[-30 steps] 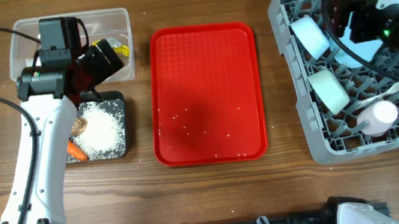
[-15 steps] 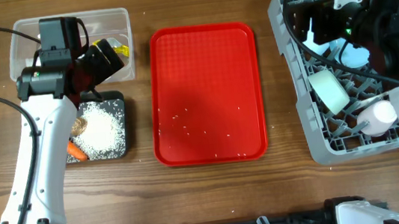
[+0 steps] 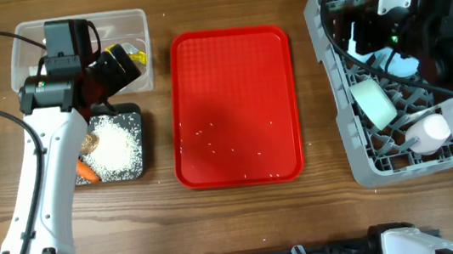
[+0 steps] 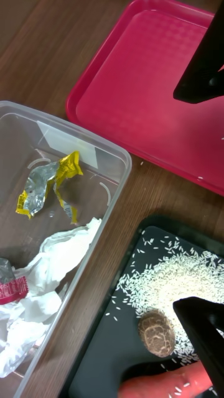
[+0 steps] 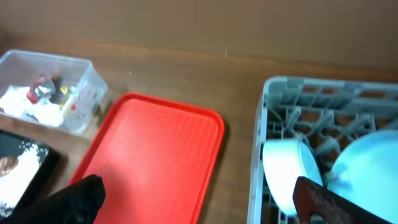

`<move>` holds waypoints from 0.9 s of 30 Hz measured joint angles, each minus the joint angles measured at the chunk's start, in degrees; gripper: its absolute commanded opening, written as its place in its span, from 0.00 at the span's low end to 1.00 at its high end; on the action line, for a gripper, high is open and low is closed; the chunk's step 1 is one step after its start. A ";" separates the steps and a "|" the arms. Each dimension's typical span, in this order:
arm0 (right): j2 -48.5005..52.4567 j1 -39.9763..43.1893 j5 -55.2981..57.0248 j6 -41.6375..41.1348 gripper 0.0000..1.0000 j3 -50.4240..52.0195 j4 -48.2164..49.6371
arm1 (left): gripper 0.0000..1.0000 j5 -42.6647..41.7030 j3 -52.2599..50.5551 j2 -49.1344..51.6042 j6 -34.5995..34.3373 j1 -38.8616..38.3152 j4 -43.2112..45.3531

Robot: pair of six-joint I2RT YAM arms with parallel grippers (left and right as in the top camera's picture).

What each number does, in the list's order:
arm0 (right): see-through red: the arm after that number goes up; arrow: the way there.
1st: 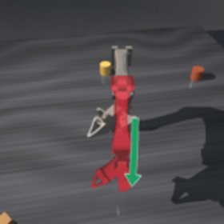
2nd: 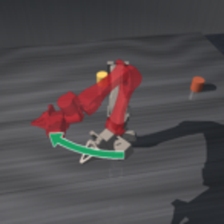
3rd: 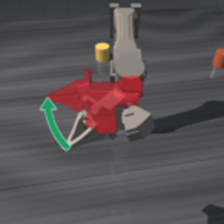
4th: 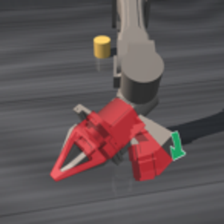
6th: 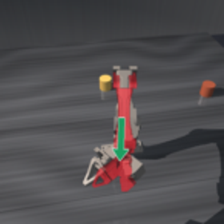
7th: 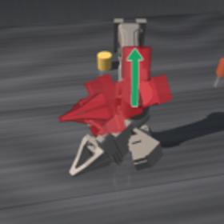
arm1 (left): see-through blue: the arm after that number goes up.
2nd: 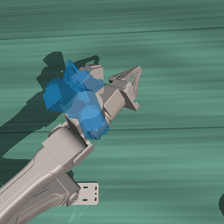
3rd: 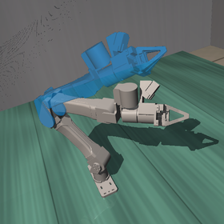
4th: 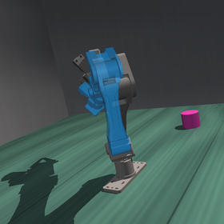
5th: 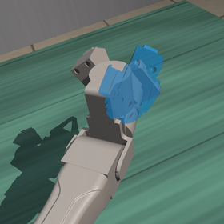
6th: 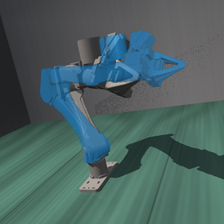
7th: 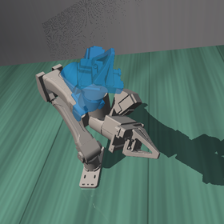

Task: Sort waste into correct bins and load items into the dishwasher rack
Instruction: 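Stand the light-blue plate upright in the rack's back slots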

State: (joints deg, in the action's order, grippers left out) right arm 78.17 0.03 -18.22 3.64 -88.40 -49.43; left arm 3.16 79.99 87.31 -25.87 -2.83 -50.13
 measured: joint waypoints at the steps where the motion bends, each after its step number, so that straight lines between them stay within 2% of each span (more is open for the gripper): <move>1: 0.00 0.00 0.28 0.02 1.00 0.00 -0.26 | 1.00 0.02 0.00 0.00 0.00 0.00 0.00; 6: -1.40 0.00 0.70 0.02 1.00 0.00 -2.05 | 1.00 0.00 0.00 0.00 0.00 0.00 -0.02; 12: -8.72 0.00 0.70 0.00 1.00 0.00 -7.76 | 1.00 0.00 0.00 0.00 0.00 0.00 -0.02; 16: -8.48 0.00 2.14 -0.02 1.00 0.00 -10.97 | 1.00 0.00 0.00 0.00 0.00 0.00 0.00; 27: -8.37 0.00 5.20 0.00 1.00 0.00 -11.23 | 1.00 0.00 0.00 0.02 0.00 0.00 0.00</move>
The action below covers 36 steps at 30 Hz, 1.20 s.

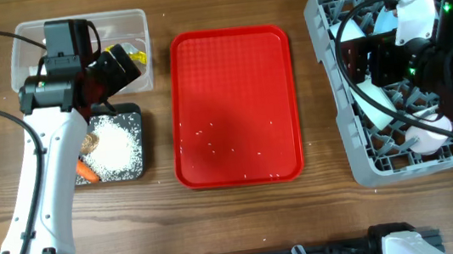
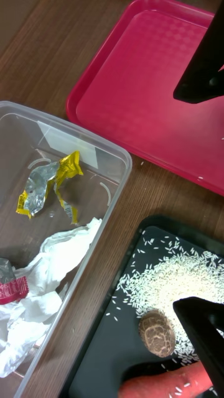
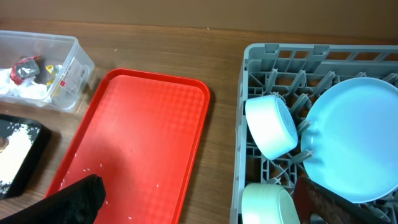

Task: Sort waste into correct bins and load items into the dishwasher rack
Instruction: 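Stand the light-blue plate upright in the rack's back slots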

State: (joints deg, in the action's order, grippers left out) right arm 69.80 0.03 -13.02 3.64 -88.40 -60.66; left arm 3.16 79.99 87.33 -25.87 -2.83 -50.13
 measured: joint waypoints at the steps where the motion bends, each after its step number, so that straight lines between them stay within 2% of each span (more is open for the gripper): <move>1: 0.00 0.00 0.02 0.00 1.00 0.00 0.00 | 1.00 0.00 0.00 -0.02 0.00 -0.02 0.00; 9: 0.00 0.00 0.66 0.00 1.00 0.00 0.13 | 1.00 0.02 0.00 -0.02 0.00 0.00 0.00; 15: 0.76 0.00 0.87 0.00 1.00 0.00 3.98 | 1.00 0.00 0.00 -0.02 0.00 0.00 0.00; 34: 2.49 0.00 1.97 0.00 1.00 0.00 4.26 | 1.00 0.00 0.00 -0.02 0.00 -0.02 0.00; 36: 1.38 0.00 2.21 0.00 1.00 1.66 7.91 | 1.00 0.02 0.00 -0.02 0.00 0.00 0.02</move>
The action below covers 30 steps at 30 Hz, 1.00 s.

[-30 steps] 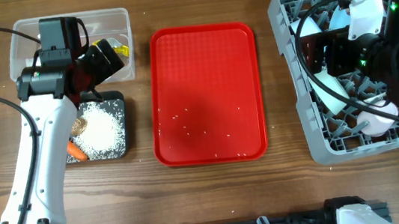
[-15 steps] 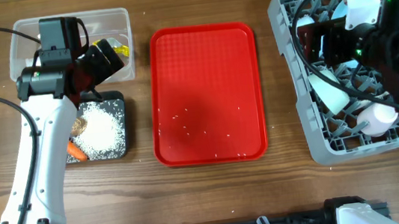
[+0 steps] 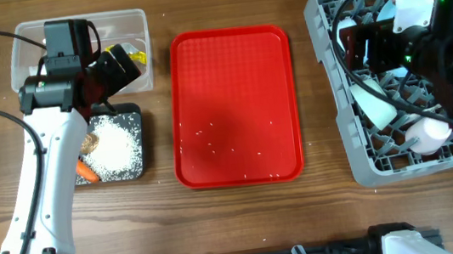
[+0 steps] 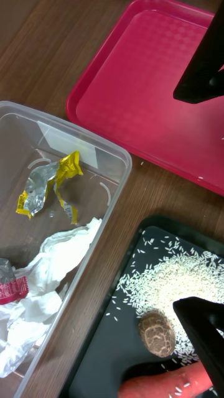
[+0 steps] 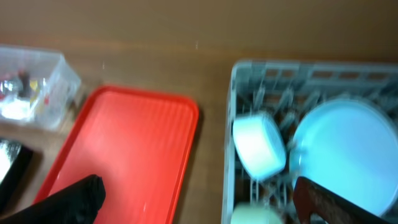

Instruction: Sort waste into correct bins and load items into the dishwasher rack

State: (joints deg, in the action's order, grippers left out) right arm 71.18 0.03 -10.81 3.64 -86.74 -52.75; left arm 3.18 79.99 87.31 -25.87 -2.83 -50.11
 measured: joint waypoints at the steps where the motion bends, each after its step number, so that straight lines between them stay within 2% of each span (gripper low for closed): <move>1: -3.30 0.00 0.39 0.00 1.00 5.27 6.71 | 1.00 -0.02 0.00 0.02 0.00 -0.02 -0.02; 2: -5.66 0.00 0.44 0.02 1.00 8.44 8.50 | 1.00 -0.02 0.00 0.02 0.00 0.00 0.00; 5: -15.80 0.00 0.72 -0.02 1.00 23.78 24.81 | 1.00 -0.02 0.00 0.02 0.00 0.00 -0.04; 9: -28.92 0.00 0.81 -0.15 1.00 43.85 41.46 | 1.00 -0.02 0.00 0.00 0.00 -0.02 0.04; 15: -45.88 0.00 1.27 -2.21 1.00 67.80 55.10 | 1.00 -0.02 0.00 0.02 0.00 0.00 0.00; 21: -59.52 0.00 5.92 -10.16 1.00 83.10 60.63 | 1.00 -0.02 0.00 0.00 0.00 -0.02 -0.02; 24: -63.63 -0.48 6.05 -7.93 0.99 85.59 60.15 | 1.00 0.00 0.00 0.00 0.00 -0.02 0.02; 27: -66.42 -1.38 5.92 -3.63 1.00 85.94 54.34 | 1.00 0.00 0.00 0.00 0.00 -0.02 0.00; 30: -69.37 -1.73 5.97 -1.99 1.00 86.38 52.78 | 1.00 -0.02 0.00 0.00 0.00 0.00 -0.02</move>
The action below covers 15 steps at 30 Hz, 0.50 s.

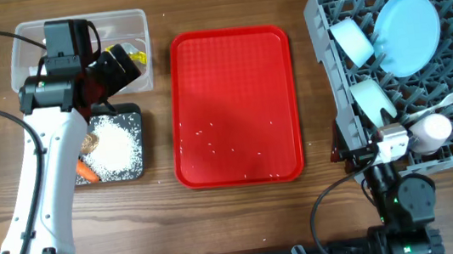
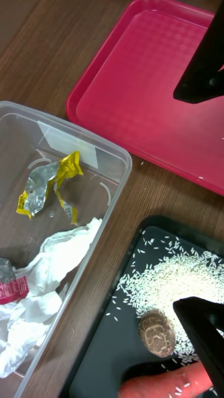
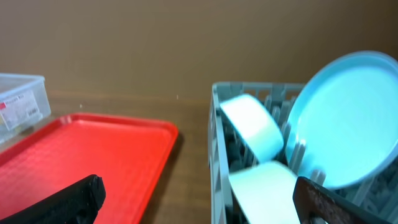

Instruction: Sort waste into correct bins and load items into the dishwasher rack

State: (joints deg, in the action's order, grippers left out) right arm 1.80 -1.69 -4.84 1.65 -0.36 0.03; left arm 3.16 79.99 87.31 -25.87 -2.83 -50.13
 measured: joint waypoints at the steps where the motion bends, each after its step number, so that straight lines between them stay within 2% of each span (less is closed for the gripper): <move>1: -0.63 0.00 0.00 0.17 1.00 0.00 0.00 | 1.00 0.00 0.00 0.00 0.00 0.00 0.00; 15: -0.76 0.00 0.00 0.22 1.00 0.00 -0.02 | 1.00 0.02 0.00 0.00 0.00 0.00 0.00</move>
State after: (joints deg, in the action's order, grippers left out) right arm 1.04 -1.69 -4.84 1.87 -0.36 0.01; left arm 3.18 79.99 87.31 -25.87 -2.83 -50.13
